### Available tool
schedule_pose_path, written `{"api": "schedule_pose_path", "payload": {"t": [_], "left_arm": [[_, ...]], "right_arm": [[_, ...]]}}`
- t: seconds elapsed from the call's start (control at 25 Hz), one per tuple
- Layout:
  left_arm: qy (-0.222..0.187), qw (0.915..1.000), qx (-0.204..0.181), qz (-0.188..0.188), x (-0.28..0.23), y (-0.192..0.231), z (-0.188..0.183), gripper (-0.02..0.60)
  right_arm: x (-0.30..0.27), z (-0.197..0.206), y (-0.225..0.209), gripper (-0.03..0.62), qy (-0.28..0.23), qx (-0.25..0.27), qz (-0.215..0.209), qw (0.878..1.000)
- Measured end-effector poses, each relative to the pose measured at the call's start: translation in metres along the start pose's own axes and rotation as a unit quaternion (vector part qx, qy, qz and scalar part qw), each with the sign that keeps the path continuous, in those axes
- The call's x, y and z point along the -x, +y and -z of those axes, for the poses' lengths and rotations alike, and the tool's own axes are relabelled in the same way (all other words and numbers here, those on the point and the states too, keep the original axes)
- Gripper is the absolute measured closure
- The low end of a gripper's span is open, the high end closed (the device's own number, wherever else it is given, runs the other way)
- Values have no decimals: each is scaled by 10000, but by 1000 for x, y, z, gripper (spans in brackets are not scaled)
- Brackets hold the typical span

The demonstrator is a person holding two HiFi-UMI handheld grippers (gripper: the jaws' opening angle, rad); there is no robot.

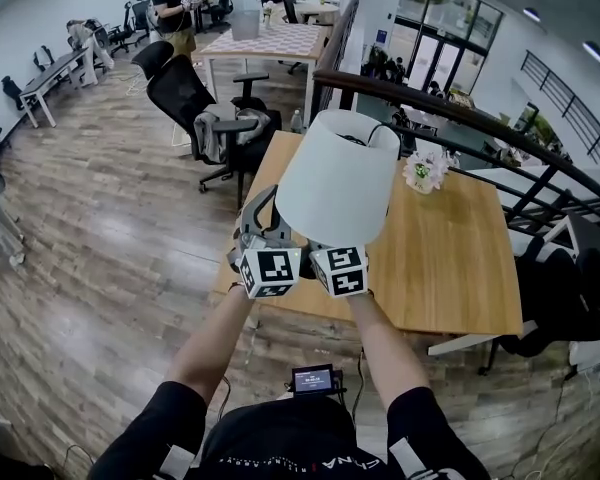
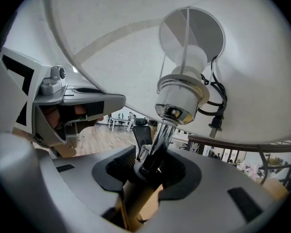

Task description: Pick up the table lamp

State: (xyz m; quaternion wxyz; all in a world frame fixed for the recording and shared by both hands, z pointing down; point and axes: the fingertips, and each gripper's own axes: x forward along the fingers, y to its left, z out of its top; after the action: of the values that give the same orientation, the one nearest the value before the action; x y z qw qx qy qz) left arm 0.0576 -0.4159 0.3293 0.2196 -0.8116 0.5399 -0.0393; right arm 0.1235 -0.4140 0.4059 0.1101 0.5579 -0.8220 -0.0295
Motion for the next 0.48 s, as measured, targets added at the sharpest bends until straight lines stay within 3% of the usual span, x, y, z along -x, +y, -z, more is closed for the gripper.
{"api": "schedule_pose_path", "payload": {"t": [0.48], "left_arm": [[-14, 9999, 98, 103, 132, 26, 4, 549]], "right_arm": [[73, 8, 116, 428, 93, -15, 74, 9999]]}}
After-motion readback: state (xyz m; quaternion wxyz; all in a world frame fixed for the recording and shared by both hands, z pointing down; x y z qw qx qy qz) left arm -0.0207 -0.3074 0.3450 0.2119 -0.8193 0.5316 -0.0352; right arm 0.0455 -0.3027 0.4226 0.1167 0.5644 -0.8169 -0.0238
